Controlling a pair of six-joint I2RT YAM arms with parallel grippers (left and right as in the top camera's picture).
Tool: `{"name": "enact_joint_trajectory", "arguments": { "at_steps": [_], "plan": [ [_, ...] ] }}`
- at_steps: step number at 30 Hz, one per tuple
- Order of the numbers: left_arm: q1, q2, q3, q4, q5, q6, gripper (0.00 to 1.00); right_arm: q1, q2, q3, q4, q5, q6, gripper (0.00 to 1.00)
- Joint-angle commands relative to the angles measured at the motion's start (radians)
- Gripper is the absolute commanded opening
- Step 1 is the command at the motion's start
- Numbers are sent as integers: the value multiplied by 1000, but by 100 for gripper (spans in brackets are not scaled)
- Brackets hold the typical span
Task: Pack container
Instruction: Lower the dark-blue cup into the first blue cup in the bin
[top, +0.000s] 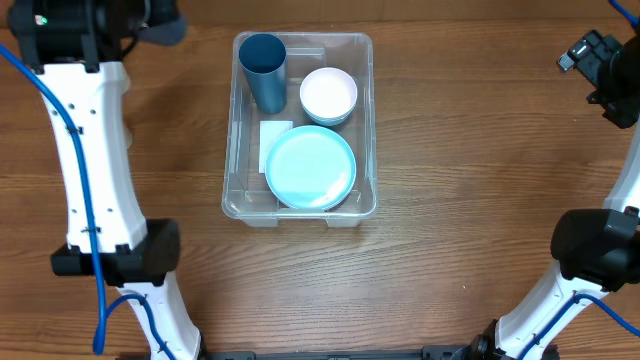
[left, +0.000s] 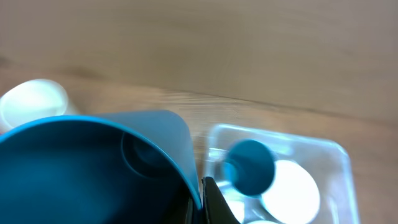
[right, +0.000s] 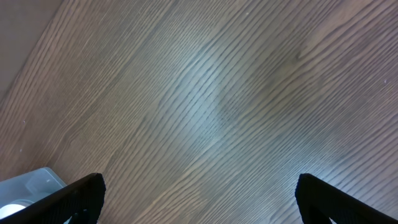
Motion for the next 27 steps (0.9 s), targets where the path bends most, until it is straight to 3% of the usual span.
{"name": "enact_joint_trajectory", "arguments": {
  "at_steps": [1,5,27],
  "plan": [
    [-180,-34,13,16,26,192,4,2,-13,20,2,9,-1,100],
    [-322,-22,12,30,-120,232,4,2,-13,20,2,9,-2,100],
    [-288,174,2,0,-179,212,4,2,-13,20,2,9,-1,100]
  ]
}}
